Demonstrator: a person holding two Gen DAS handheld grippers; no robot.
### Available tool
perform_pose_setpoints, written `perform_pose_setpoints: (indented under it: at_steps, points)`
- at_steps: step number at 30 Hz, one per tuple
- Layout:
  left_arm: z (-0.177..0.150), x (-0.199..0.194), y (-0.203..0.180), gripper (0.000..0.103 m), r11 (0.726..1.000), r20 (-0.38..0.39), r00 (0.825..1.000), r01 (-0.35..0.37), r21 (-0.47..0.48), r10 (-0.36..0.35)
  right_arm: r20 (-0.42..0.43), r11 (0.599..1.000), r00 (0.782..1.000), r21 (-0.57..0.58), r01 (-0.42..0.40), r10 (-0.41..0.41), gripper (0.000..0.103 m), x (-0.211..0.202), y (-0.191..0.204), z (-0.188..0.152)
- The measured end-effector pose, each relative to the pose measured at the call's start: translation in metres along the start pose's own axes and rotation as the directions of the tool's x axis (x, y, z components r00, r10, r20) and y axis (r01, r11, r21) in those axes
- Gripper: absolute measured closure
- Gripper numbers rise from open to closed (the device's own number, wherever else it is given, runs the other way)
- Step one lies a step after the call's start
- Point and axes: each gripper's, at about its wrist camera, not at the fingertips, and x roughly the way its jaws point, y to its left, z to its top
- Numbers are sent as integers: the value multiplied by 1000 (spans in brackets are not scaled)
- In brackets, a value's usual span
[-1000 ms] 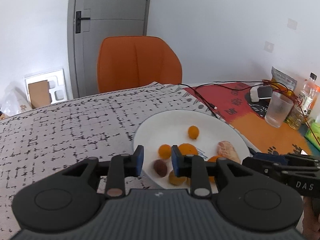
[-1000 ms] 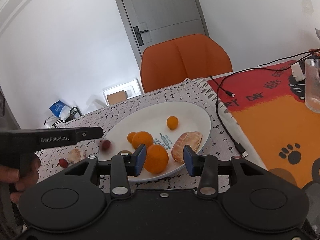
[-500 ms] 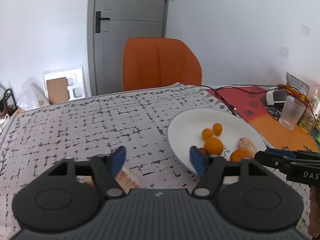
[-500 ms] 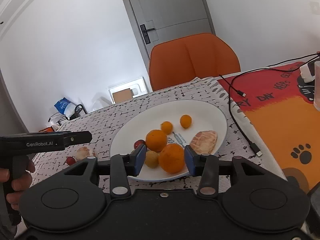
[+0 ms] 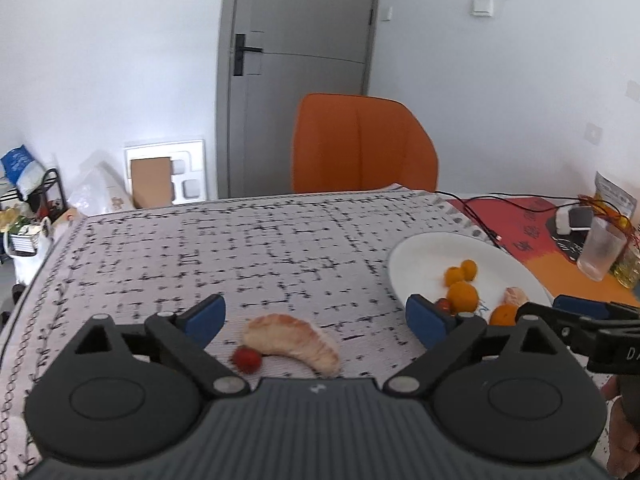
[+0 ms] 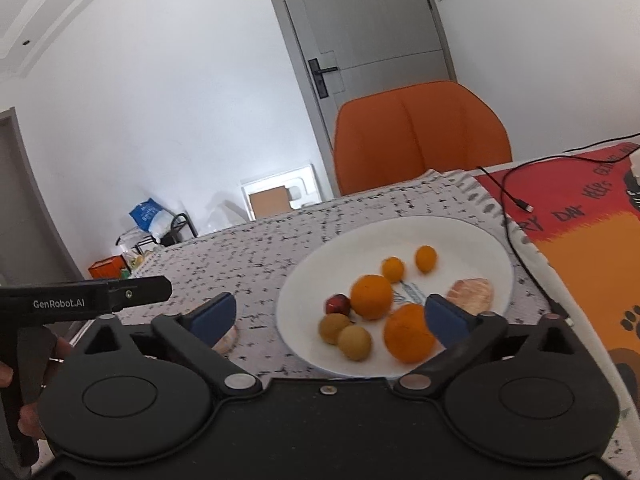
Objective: Organize fruits
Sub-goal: 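Withdraw both grippers toward the pomelo segment and remaining red date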
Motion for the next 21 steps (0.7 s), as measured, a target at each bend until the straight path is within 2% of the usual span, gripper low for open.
perform_pose_setpoints:
  at_steps: [12,17,21]
  points:
    - [-7,-17,27,7,998,21,999,-48,-26,49,-34,999,999,-18,-26,26,0,13,21,-2]
    - [-10,-19,39,7,997,21,997,-67,-42,68,-71,997,994,-6,-82,82,0,21,29,-1]
    - [-16,-21,49,7,995,12,997,-73,-61,74,-78,996,996,-69,-54,48,0,27,42,-4]
